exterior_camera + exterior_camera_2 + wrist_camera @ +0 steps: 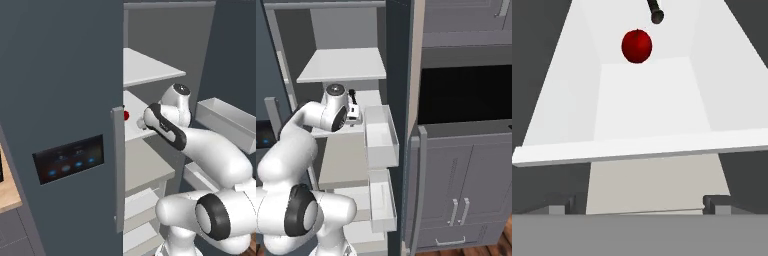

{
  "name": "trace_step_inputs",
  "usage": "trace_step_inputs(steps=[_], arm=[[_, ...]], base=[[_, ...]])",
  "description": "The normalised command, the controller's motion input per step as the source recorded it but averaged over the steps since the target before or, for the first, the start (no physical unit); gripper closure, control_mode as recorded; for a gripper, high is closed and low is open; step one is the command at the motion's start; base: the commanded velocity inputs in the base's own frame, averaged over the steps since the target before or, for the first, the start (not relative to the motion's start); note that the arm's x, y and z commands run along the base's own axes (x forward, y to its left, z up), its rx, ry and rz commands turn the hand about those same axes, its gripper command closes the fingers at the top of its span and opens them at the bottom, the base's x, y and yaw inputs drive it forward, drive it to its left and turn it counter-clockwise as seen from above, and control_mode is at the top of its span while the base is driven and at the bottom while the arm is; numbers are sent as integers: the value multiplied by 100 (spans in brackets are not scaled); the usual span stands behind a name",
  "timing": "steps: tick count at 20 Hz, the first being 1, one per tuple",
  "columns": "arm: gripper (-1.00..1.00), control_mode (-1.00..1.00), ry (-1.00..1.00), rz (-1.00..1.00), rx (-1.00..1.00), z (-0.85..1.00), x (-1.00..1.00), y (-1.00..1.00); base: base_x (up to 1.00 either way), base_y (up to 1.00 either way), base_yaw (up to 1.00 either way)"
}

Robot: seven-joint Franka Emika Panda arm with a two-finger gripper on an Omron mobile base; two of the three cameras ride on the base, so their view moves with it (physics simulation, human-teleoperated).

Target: Pick the orange and apple from the fridge and place them on the plate next to the blender to make a fruit smoothie.

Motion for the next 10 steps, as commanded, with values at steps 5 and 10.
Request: trace_step_inputs(steps=[5,10], arm=[[-100,-100,-6,-2,0,-7,31,8],[-100,-100,-6,-4,0,0,39,28]], base=[[0,0,0],[0,0,0]])
